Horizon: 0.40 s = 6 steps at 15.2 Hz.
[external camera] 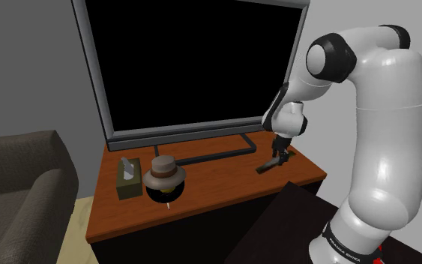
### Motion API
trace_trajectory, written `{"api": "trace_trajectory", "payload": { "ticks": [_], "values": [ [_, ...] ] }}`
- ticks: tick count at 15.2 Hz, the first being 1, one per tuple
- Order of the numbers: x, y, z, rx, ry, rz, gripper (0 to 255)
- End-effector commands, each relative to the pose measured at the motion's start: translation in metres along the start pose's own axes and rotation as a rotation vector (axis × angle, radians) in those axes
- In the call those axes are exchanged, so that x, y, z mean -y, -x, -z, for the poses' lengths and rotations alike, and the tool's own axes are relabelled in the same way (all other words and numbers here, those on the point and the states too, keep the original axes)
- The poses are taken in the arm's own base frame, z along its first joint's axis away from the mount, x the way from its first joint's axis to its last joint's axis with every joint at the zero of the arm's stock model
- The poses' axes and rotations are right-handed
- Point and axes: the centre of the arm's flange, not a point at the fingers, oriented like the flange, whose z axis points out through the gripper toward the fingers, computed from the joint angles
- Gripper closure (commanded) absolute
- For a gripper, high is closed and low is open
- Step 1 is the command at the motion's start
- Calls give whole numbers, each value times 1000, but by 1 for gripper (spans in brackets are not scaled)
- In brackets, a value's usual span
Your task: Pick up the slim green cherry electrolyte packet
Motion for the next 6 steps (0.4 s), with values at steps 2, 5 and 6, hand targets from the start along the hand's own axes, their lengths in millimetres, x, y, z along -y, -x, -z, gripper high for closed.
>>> {"api": "trace_trajectory", "payload": {
  "ticks": [2,5,6],
  "values": [
    [0,1,16,0,0,0,255],
    [0,1,27,0,0,0,255],
    [0,1,27,0,0,0,255]
  ]
}}
